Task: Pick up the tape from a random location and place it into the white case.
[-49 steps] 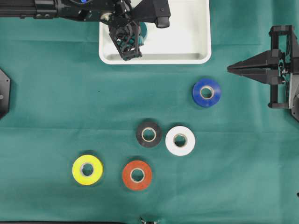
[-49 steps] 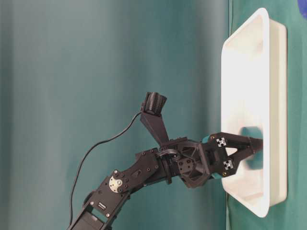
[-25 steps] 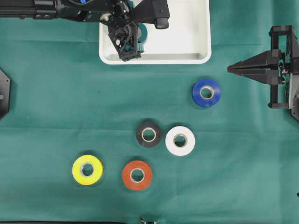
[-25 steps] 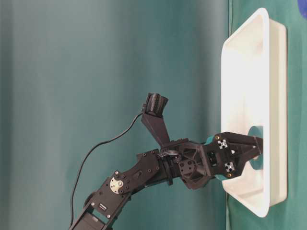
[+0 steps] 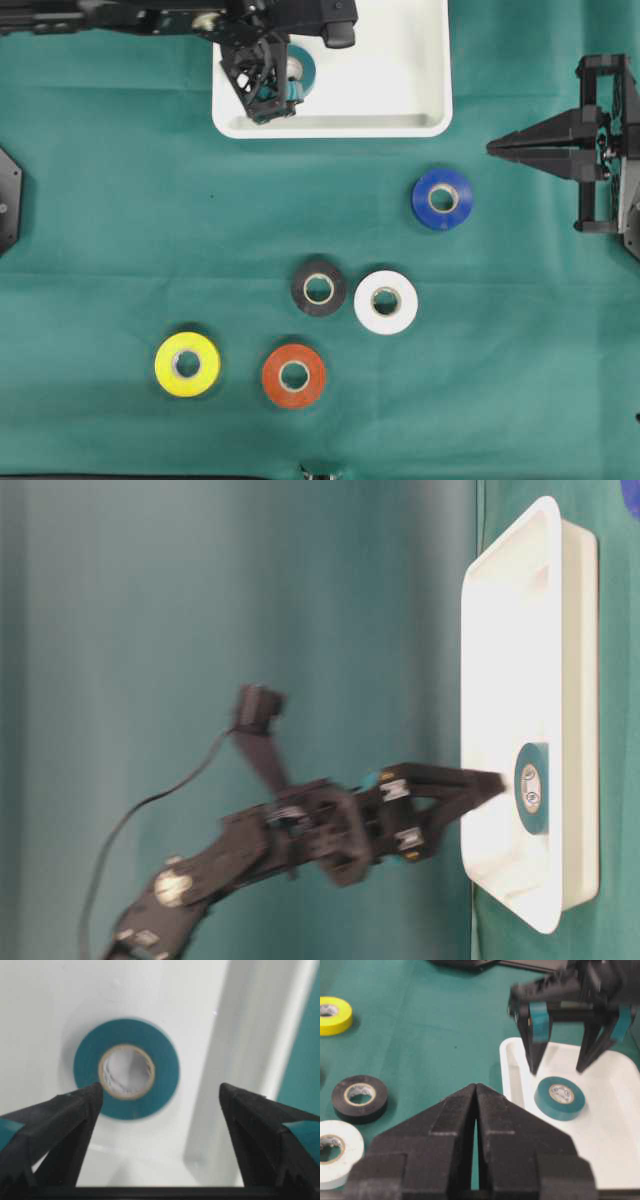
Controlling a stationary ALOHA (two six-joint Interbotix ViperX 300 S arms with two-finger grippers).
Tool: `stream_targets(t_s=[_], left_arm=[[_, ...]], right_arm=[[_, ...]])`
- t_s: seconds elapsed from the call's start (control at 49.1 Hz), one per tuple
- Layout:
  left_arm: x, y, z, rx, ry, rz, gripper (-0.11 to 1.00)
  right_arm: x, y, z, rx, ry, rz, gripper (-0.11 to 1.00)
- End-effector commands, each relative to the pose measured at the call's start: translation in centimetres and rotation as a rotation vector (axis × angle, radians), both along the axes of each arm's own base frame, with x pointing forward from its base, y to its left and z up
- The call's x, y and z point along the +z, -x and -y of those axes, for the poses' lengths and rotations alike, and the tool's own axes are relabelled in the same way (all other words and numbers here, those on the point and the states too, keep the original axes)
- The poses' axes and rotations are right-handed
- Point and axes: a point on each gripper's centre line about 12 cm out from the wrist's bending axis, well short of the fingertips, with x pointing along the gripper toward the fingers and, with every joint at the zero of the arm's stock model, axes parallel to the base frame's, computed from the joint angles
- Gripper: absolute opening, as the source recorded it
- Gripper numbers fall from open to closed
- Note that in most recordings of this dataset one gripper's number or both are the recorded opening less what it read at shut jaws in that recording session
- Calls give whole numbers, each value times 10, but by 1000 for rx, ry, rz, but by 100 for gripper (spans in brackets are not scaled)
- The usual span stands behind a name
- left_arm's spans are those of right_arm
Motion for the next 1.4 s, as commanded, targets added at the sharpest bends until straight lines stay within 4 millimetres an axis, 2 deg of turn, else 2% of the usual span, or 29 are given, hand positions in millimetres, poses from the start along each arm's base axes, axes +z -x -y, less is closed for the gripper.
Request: stream_targets(t_s=[0.0, 0.224, 0.611, 0.713, 1.384], left_arm=[[38, 3, 3, -1, -21, 66, 100], [70, 18, 10, -1, -14, 52, 100], [139, 30, 19, -12, -48, 149, 100], [149, 34, 22, -15, -46, 147, 100], [150, 34, 23, -15, -43, 143, 100]], right_arm=[[9, -3, 0, 0, 1, 28, 0], [10, -3, 0, 1, 3, 31, 0], [10, -3, 0, -1, 2, 31, 0], [10, -3, 0, -1, 2, 31, 0], [10, -3, 0, -1, 2, 29, 0]])
